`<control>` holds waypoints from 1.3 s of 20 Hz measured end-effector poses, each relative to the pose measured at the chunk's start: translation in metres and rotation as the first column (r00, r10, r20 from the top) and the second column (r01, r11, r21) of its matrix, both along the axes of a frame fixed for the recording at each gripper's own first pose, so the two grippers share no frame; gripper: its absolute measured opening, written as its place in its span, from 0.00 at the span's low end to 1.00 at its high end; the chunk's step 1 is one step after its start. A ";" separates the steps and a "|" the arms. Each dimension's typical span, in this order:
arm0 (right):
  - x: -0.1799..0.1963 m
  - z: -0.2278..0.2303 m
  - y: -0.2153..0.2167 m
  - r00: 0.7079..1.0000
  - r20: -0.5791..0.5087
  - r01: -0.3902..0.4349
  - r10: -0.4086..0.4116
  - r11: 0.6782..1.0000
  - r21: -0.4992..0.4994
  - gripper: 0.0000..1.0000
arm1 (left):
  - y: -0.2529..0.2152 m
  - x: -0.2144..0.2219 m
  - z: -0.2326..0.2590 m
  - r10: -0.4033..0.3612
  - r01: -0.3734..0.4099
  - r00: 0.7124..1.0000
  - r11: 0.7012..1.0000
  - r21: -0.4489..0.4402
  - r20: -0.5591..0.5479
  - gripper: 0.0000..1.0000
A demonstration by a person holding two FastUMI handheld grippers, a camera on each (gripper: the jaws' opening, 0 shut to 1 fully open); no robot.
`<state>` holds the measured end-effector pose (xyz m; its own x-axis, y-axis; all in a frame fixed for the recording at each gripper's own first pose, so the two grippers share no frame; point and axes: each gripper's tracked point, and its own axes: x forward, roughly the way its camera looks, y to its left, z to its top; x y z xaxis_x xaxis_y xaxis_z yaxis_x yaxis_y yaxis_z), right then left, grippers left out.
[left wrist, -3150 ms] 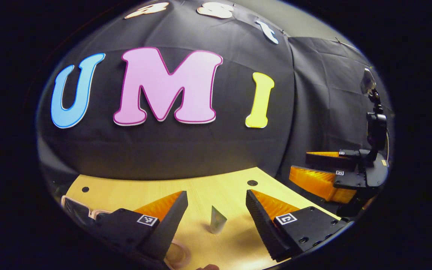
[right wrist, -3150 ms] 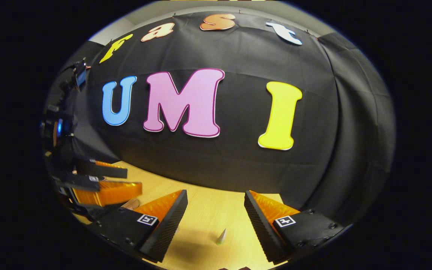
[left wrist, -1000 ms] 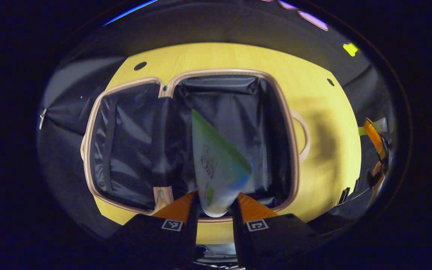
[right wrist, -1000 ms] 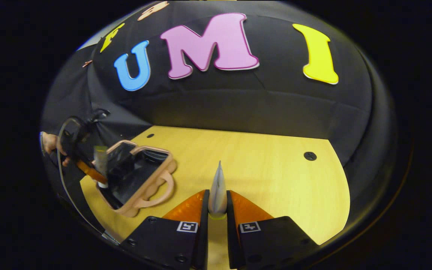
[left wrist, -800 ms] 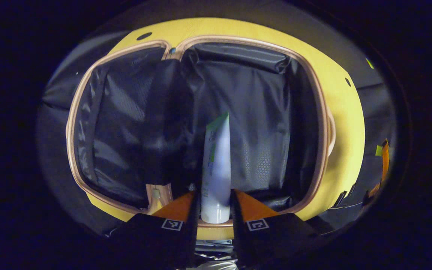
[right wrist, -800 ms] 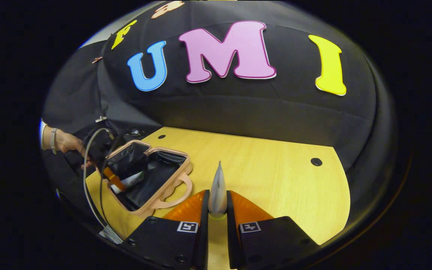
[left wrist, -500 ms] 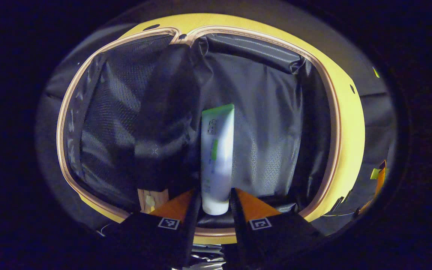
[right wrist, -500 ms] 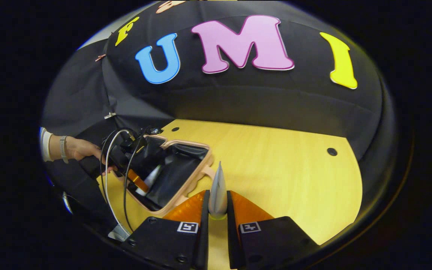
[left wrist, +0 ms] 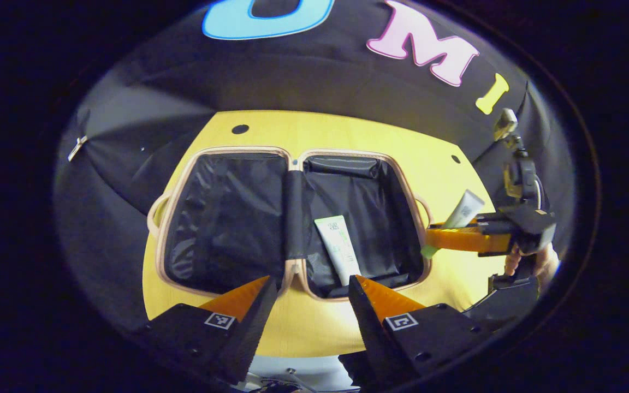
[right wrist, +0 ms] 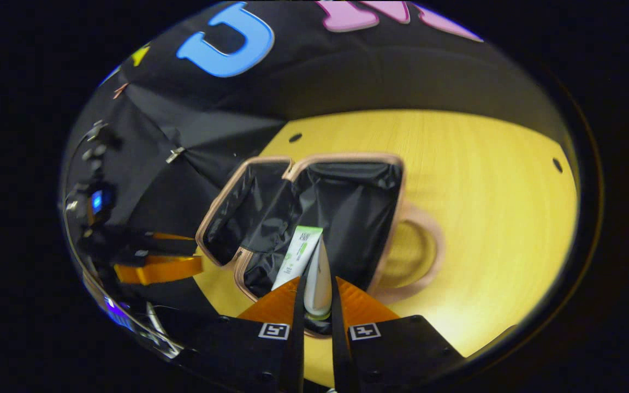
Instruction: First open the suitcase, pack the skin care products into it, and then close the suitcase.
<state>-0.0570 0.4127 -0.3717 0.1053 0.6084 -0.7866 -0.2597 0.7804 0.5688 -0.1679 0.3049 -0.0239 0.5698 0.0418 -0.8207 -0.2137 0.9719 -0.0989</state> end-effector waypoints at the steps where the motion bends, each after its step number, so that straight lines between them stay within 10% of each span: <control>1: -0.005 -0.019 0.004 0.998 -0.065 -0.003 0.000 0.999 -0.051 0.25 | 0.011 -0.015 0.004 0.037 -0.037 0.999 0.999 -0.007 0.011 0.84; 7: -0.038 -0.082 0.027 0.957 -0.286 -0.031 -0.046 0.966 -0.258 0.19 | 0.102 -0.115 0.002 0.279 -0.278 0.960 0.960 0.017 -0.012 0.84; 11: -0.038 -0.070 0.036 0.971 -0.237 -0.032 -0.035 0.962 -0.272 0.35 | 0.143 -0.142 0.002 0.406 -0.406 0.914 0.914 -0.007 -0.008 0.85; 12: -0.035 -0.067 0.040 0.978 -0.209 -0.036 -0.019 0.966 -0.258 0.54 | 0.152 -0.141 0.000 0.421 -0.421 0.907 0.907 -0.007 -0.002 0.85; 15: -0.027 -0.043 0.032 0.987 -0.035 -0.163 0.159 0.954 -0.251 0.99 | 0.182 -0.112 0.006 0.463 -0.463 0.885 0.886 -0.015 0.039 0.85; 21: -0.009 0.019 -0.032 0.934 0.256 -0.188 0.248 0.953 -0.238 0.98 | 0.264 -0.025 0.024 0.507 -0.511 0.857 0.860 0.022 0.089 0.85; 26: -0.012 0.028 -0.097 0.943 0.274 -0.109 0.187 0.954 -0.278 0.99 | 0.304 0.042 -0.022 0.434 -0.414 0.899 0.887 0.202 -0.064 0.83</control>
<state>-0.0690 0.3162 -0.3438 0.2799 0.4171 -0.8647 -0.5080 0.8286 0.2353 -0.1258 0.6088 -0.0459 0.3758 0.4114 -0.8304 -0.6090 0.7850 0.1134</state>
